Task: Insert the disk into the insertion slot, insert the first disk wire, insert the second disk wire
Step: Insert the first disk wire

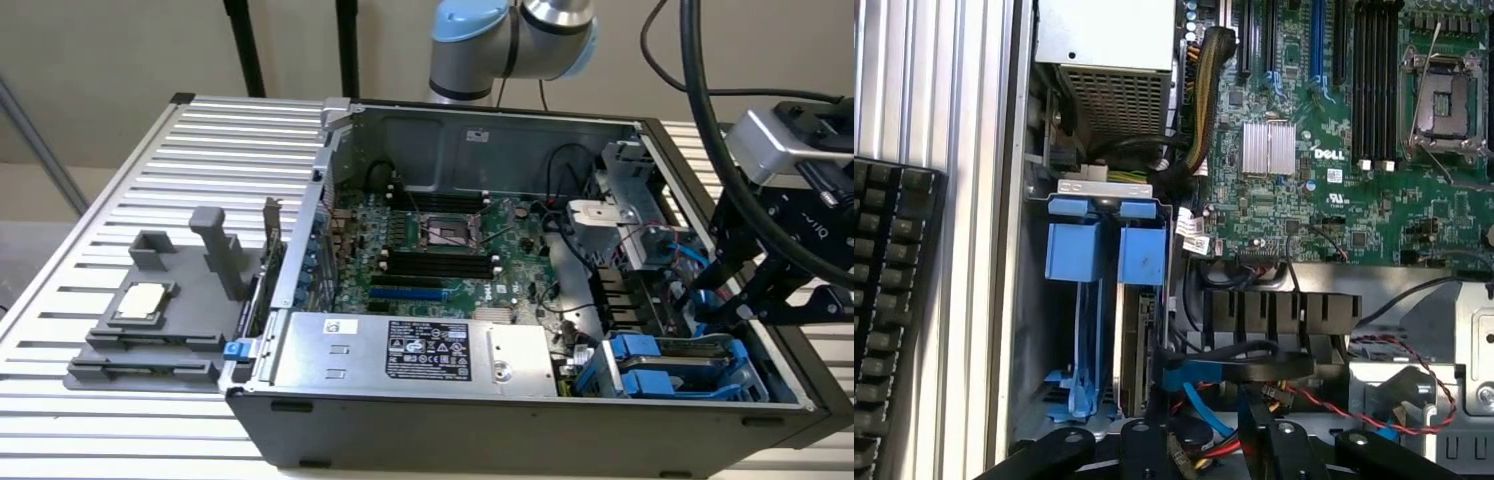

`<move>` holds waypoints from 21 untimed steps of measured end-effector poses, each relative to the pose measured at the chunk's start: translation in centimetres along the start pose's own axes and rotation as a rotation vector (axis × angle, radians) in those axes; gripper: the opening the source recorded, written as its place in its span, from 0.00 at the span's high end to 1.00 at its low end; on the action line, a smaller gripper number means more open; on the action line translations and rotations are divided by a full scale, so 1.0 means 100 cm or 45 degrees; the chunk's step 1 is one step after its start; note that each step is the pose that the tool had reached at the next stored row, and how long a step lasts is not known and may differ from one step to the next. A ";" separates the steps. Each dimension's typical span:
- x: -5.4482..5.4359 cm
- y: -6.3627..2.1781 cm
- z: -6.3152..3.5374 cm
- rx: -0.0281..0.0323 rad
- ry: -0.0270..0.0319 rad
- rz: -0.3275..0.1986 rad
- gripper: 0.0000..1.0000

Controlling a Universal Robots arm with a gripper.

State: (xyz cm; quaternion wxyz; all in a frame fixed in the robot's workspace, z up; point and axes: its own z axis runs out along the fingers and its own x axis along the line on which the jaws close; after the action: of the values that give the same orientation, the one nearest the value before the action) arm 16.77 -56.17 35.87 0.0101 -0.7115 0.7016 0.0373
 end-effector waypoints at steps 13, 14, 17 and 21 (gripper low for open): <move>0.002 0.0132 0.0005 -0.0016 0.0143 -0.010 0.34; 0.004 0.0125 0.0003 -0.0044 0.0141 -0.010 0.34; 0.011 0.0074 -0.0002 -0.0234 0.0135 -0.009 0.34; 0.019 -0.0003 -0.0012 -0.0552 0.0132 -0.007 0.34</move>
State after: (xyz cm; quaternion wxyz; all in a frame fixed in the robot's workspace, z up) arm 16.83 -58.03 35.86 -0.0089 -0.7136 0.6988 0.0488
